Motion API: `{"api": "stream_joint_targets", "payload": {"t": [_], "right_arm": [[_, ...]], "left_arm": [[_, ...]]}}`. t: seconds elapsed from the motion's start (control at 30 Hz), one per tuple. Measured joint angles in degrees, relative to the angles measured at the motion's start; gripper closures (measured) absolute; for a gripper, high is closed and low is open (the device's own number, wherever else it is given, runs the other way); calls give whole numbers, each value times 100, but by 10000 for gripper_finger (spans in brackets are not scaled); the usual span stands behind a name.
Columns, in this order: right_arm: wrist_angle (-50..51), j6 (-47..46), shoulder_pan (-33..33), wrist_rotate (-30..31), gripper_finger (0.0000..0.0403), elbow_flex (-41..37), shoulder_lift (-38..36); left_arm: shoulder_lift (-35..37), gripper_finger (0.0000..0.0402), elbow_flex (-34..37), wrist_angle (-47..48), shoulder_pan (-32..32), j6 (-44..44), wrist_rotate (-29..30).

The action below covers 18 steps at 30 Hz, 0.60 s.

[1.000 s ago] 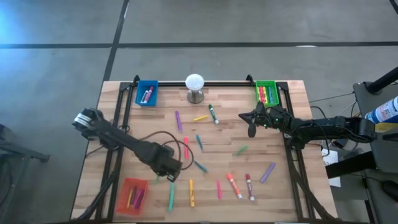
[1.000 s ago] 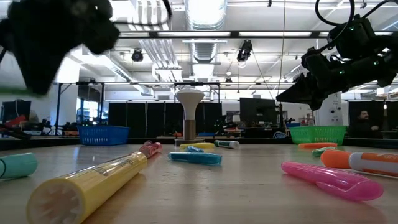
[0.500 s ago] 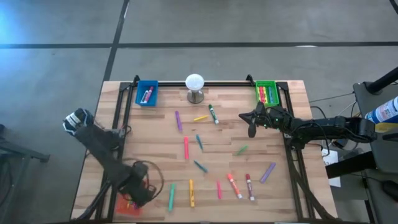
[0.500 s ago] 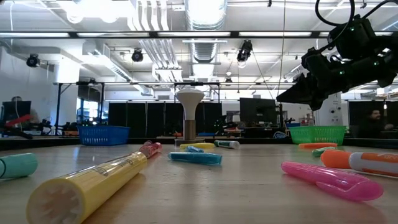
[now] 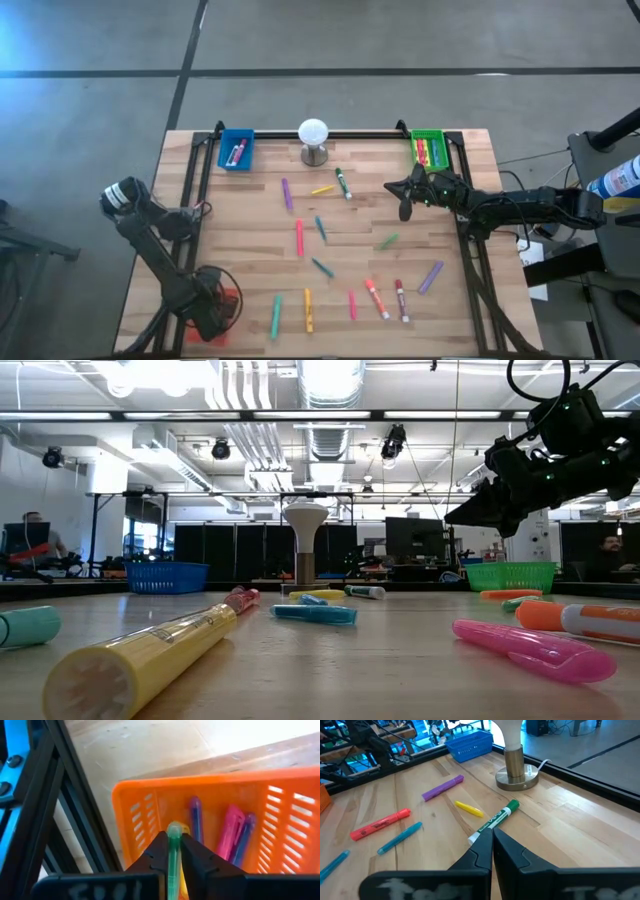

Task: Pick & Place Markers
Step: Put the left green pen into the orange bin, then put the pink highlighter pen into the green bin

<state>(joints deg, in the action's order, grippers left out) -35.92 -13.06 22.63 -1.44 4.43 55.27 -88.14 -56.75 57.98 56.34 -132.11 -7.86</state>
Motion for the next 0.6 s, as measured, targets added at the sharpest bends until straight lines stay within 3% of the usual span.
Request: {"api": "stream_joint_targets", "payload": {"t": [0.4, 0.6], "right_arm": [[2, 0, -1, 1, 394, 0, 0], [2, 2, -2, 1, 394, 0, 0]], "left_arm": [[31, 304, -282, 1, -13, 310, 111], [161, 303, -675, 63, -399, 840, 1078]]}}
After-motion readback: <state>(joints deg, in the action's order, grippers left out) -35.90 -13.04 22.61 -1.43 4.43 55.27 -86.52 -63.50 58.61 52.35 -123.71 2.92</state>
